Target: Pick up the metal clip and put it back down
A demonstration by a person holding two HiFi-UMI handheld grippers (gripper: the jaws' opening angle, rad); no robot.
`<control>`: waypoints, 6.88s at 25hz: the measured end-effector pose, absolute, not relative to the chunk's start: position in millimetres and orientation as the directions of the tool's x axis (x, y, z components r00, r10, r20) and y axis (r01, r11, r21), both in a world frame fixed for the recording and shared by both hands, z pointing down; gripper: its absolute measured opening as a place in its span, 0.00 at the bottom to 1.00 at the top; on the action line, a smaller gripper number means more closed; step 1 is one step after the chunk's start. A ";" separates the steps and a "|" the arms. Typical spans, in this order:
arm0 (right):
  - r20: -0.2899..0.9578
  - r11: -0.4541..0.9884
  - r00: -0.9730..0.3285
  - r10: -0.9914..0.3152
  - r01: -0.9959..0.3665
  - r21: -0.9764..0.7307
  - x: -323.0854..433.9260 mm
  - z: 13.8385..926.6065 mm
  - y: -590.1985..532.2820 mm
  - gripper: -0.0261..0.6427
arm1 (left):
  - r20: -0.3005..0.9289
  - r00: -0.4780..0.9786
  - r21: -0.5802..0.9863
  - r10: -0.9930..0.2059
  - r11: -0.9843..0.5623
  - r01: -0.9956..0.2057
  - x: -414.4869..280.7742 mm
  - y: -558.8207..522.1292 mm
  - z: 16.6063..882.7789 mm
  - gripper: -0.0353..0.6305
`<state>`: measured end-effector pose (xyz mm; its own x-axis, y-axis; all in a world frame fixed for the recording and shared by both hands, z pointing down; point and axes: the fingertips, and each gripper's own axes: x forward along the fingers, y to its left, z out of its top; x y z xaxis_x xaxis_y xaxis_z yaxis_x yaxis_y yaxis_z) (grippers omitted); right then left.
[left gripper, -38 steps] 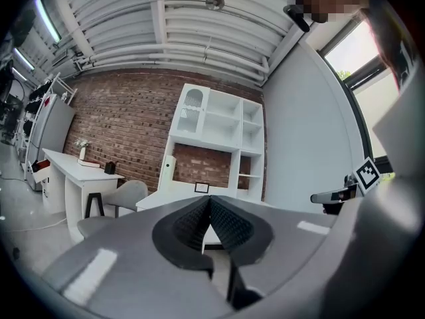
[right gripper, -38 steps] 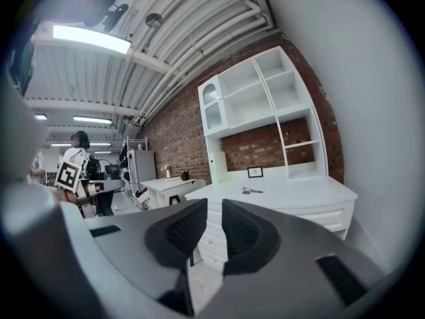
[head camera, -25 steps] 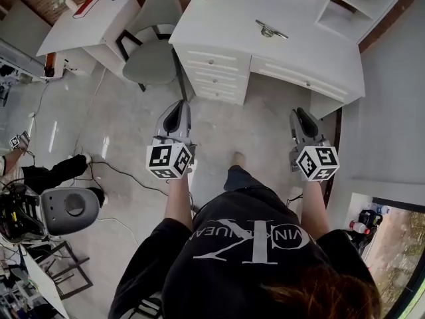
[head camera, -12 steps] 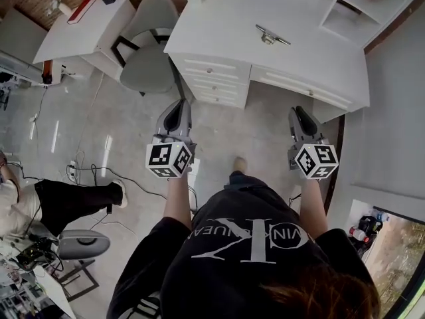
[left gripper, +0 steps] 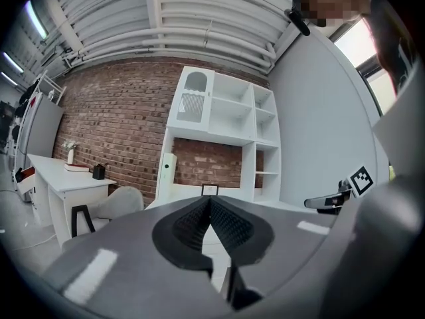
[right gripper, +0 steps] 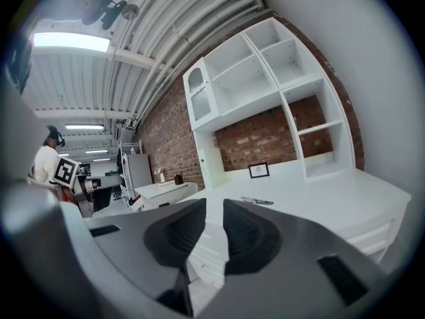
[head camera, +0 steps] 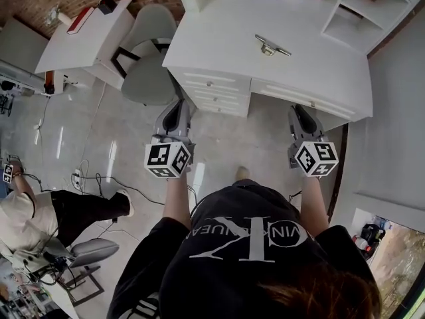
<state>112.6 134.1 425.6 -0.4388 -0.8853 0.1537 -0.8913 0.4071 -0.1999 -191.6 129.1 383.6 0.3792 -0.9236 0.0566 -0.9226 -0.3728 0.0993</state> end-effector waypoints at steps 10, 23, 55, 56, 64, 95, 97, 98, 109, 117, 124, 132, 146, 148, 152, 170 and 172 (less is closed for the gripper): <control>0.127 0.391 -0.417 -0.900 -0.901 -0.187 124.6 411.3 111.6 0.10 | 0.013 0.420 0.087 -0.907 -0.418 -0.904 -173.9 92.9 364.7 0.07; 0.159 0.366 -0.403 -0.901 -0.904 -0.220 129.4 429.4 123.3 0.10 | 0.076 0.448 0.065 -0.891 -0.444 -0.894 -161.1 97.0 381.6 0.07; 0.276 0.384 -0.422 -0.864 -0.905 -0.182 124.3 456.3 -4.1 0.10 | 0.137 0.503 0.170 -0.853 -0.480 -0.861 -132.8 -33.9 431.2 0.07; 0.281 0.384 -0.421 -0.862 -0.906 -0.179 124.3 457.7 -10.0 0.10 | 0.138 0.509 0.169 -0.850 -0.486 -0.857 -130.4 -40.8 431.8 0.07; 0.312 0.378 -0.415 -0.854 -0.909 -0.175 124.3 466.1 -44.6 0.11 | 0.143 0.552 0.170 -0.821 -0.529 -0.831 -115.0 -83.1 433.4 0.07; 0.549 0.635 -0.484 -0.681 -0.764 0.114 93.6 520.1 -130.1 0.20 | 0.208 0.627 0.235 -0.750 -0.584 -0.777 -58.2 -155.1 474.3 0.07; 0.560 0.644 -0.477 -0.678 -0.752 0.138 93.3 524.9 -134.6 0.21 | 0.218 0.618 0.240 -0.756 -0.572 -0.784 -57.7 -155.5 479.5 0.07; 0.565 0.645 -0.469 -0.679 -0.749 0.154 94.1 527.3 -137.4 0.21 | 0.223 0.614 0.243 -0.757 -0.567 -0.787 -57.3 -155.4 482.5 0.07; 0.604 0.693 -0.435 -0.668 -0.660 0.291 85.1 549.0 -159.8 0.21 | 0.264 0.606 0.233 -0.750 -0.561 -0.795 -55.9 -157.1 509.8 0.07; 0.608 0.715 -0.435 -0.664 -0.606 0.349 79.1 561.3 -169.6 0.21 | 0.243 0.620 0.246 -0.746 -0.571 -0.783 -40.5 -164.6 514.8 0.07; 0.591 0.718 -0.446 -0.673 -0.587 0.374 72.3 567.0 -174.1 0.21 | 0.230 0.614 0.257 -0.755 -0.562 -0.786 -41.5 -164.0 519.3 0.07; 0.583 0.716 -0.447 -0.679 -0.579 0.390 71.0 568.6 -180.2 0.21 | 0.227 0.605 0.277 -0.763 -0.545 -0.791 -45.9 -162.5 522.0 0.07; 0.555 0.698 -0.453 -0.697 -0.604 0.384 75.9 559.7 -187.9 0.16 | 0.228 0.604 0.288 -0.764 -0.539 -0.791 -50.3 -162.0 524.5 0.07; 0.557 0.706 -0.465 -0.688 -0.607 0.366 76.2 557.9 -188.1 0.16 | 0.227 0.605 0.287 -0.763 -0.541 -0.790 -49.8 -162.3 523.4 0.07; 0.546 0.706 -0.493 -0.678 -0.645 0.294 78.0 551.8 -188.8 0.13 | 0.224 0.608 0.283 -0.761 -0.546 -0.788 -49.5 -162.7 519.5 0.07; 0.444 0.576 -0.532 -0.721 -0.816 -0.044 96.6 523.3 -198.3 0.06 | 0.207 0.595 0.275 -0.776 -0.538 -0.797 -54.8 -154.7 504.4 0.07; 0.436 0.568 -0.531 -0.727 -0.821 -0.053 98.4 519.4 -199.2 0.06 | 0.204 0.593 0.271 -0.779 -0.537 -0.799 -54.9 -155.3 502.0 0.07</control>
